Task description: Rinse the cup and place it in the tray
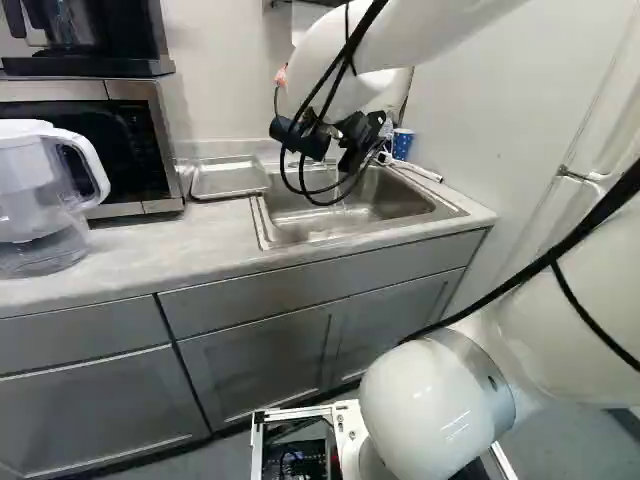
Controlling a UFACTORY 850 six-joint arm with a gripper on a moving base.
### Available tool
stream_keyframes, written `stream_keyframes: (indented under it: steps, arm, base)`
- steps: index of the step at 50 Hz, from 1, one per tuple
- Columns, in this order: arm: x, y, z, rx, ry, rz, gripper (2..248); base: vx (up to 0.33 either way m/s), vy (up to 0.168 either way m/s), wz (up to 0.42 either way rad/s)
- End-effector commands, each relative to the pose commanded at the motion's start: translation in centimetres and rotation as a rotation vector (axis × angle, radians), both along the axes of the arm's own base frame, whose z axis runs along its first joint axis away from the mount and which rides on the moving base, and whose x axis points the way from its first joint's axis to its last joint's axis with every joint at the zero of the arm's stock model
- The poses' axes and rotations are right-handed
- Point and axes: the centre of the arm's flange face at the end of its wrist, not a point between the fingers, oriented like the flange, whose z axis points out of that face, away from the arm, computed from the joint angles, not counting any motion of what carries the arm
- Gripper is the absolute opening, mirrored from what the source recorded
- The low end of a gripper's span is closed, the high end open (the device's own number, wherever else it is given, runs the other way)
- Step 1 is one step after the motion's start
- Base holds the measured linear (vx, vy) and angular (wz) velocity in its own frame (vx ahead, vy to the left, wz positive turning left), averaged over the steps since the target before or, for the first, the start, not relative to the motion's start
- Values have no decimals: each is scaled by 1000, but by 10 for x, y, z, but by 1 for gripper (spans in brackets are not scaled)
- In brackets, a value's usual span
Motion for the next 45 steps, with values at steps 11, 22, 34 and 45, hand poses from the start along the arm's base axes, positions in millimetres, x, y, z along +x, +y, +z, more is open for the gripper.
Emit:
stream_keyframes:
  steps: [11,22,34,45]
  arm:
    - [0,0,0,-42,-12,24,123]
    - [0,0,0,-133,-37,77,123]
    - [0,0,0,-238,-67,139,123]
    - [0,0,0,-336,-95,196,123]
  base:
    - [0,0,0]
    - [0,0,0]
    - [0,0,0]
    - [0,0,0]
